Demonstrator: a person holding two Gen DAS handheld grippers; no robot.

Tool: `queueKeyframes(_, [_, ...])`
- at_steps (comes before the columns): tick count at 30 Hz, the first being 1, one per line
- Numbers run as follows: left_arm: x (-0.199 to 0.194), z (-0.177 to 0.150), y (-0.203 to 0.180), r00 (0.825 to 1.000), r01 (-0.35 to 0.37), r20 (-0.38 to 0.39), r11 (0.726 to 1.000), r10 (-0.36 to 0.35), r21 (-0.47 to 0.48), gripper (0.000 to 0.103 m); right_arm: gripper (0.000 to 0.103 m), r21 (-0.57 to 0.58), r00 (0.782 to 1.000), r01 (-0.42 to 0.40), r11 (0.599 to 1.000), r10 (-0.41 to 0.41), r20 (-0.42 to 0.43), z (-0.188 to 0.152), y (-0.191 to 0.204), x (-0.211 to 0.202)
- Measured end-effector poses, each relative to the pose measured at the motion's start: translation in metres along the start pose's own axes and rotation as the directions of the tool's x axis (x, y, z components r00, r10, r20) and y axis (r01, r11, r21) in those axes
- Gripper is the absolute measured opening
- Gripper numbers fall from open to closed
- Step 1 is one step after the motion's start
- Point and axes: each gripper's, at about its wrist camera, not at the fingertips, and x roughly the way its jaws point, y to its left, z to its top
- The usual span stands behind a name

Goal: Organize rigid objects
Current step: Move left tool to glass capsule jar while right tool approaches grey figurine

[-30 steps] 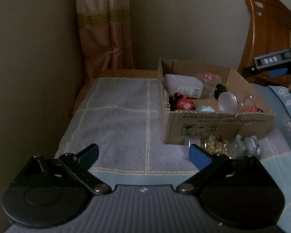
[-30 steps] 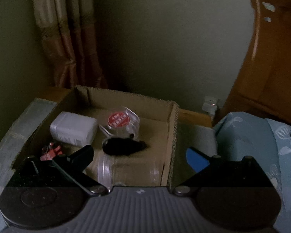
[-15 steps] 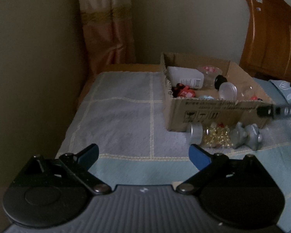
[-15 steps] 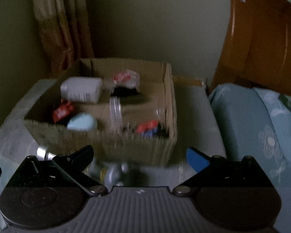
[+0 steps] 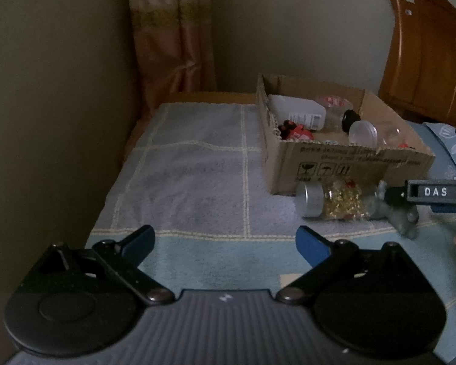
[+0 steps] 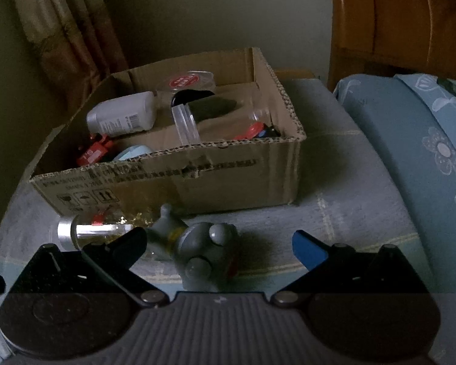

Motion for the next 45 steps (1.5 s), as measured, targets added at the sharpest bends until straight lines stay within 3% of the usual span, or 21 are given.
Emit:
queueKeyframes(8, [0.007,-0.002,-0.001,1.000,0.004,-0.019,1.000,-0.004,0.004,0.099,0.103,0.067,1.000,-0.013,0.998,0.012,0.023,0.003,-0.001,0.001])
queueKeyframes(12, [0.009,-0.003,-0.004,1.000,0.004,-0.022,1.000,-0.003,0.009,0.099,0.103,0.088,1.000,-0.018,0.996,0.019,-0.009,0.002,-0.002,0.009])
queueKeyframes(21, [0.009,0.007,-0.024,1.000,0.025,-0.004,0.997,-0.024,0.079,0.099,0.103,0.032,0.994,-0.084,0.996,0.086,-0.062,-0.018,-0.017,-0.007])
queueKeyframes(31, [0.026,0.006,-0.072,0.991,0.124,0.031,0.977,-0.131,0.172,0.102,0.103,-0.067,0.997,-0.073,0.995,0.071,-0.043,-0.027,-0.026,-0.033])
queueKeyframes(38, [0.041,-0.004,-0.090,0.985,0.163,0.020,0.970,-0.169,0.178,0.102,0.103,-0.316,0.992,-0.054,0.947,0.015,-0.125,-0.056,-0.007,-0.029])
queueKeyframes(45, [0.055,-0.006,-0.105,0.985,0.159,0.038,0.970,-0.168,0.182,0.102,0.103,-0.355,0.990,-0.113,0.928,0.073,-0.123,-0.065,-0.006,-0.027])
